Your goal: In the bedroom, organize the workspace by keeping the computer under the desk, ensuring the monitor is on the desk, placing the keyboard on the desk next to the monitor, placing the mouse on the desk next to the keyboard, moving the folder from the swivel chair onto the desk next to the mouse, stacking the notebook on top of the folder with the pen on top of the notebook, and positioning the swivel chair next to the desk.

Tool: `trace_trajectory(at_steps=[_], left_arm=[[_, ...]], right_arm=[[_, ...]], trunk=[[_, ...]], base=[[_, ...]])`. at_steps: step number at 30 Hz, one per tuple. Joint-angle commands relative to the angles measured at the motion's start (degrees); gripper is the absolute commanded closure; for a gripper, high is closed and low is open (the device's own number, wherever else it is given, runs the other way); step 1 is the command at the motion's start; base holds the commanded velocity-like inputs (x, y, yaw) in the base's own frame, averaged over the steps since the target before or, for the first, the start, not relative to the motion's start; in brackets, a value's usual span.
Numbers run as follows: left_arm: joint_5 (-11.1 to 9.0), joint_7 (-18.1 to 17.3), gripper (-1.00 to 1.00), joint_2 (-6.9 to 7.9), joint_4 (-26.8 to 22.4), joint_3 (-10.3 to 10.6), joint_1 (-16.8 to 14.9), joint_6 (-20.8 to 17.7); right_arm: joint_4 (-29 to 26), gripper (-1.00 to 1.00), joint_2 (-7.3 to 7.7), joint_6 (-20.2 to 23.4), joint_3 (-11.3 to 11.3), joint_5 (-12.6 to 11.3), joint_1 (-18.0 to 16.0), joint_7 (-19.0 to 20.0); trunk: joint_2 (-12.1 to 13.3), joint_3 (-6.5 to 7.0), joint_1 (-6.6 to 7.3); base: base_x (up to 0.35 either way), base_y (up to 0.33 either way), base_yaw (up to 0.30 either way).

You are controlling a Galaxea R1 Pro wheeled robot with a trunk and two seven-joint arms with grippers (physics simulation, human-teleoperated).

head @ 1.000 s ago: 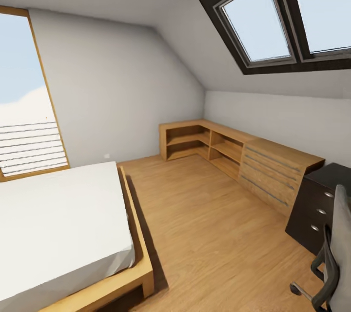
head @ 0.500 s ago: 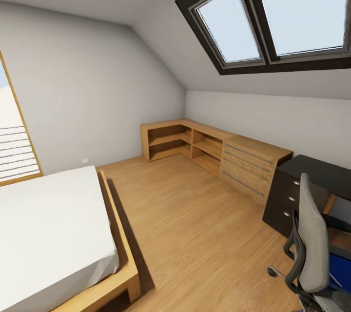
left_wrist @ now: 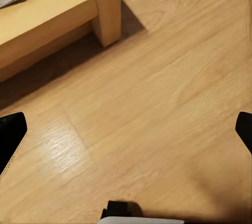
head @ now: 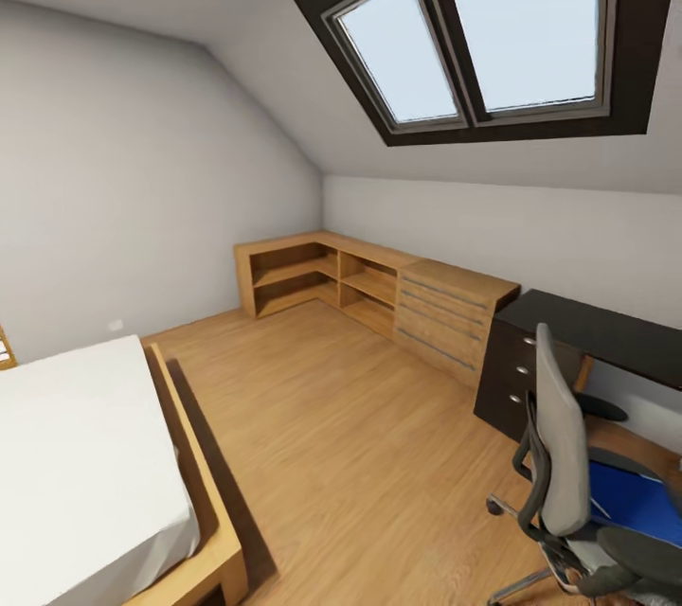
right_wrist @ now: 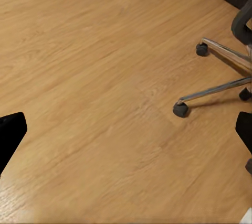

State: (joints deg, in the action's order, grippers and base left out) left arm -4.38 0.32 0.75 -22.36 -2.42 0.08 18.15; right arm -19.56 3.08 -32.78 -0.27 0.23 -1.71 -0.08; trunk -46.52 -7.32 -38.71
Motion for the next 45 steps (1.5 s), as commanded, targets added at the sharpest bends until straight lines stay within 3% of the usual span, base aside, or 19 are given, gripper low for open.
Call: trace_trajectory(at_steps=[1, 17, 37, 45], left_arm=[[-0.5, 0.0, -1.00, 0.02, -0.1, 0.1, 0.0, 0.2], [-0.5, 0.0, -1.00, 0.12, -0.1, 0.1, 0.0, 1.3], [-0.5, 0.0, -1.00, 0.20, -0.1, 0.1, 0.0, 1.4], [-0.5, -0.1, -1.00, 0.22, -0.1, 0.1, 0.0, 1.5]], right_arm=[[0.0, -1.00, -0.01, -0.2, 0.0, 0.0, -0.1, 0.0], [0.0, -1.00, 0.00, -0.2, 0.0, 0.0, -0.1, 0.0], [0.1, -1.00, 0.02, 0.1, 0.0, 0.1, -0.1, 0.1], [0.1, -1.00, 0.04, 0.1, 0.0, 0.1, -0.1, 0.1]], trunk=[[-0.1, -0.08, -0.03], [-0.1, -0.08, -0.03], [-0.1, -0.08, -0.03], [-0.1, -0.08, -0.03]], base=[[0.211, 0.254, -0.272], [0.237, 0.252, -0.272], [0.044, 0.031, -0.272], [0.219, 0.186, -0.272]])
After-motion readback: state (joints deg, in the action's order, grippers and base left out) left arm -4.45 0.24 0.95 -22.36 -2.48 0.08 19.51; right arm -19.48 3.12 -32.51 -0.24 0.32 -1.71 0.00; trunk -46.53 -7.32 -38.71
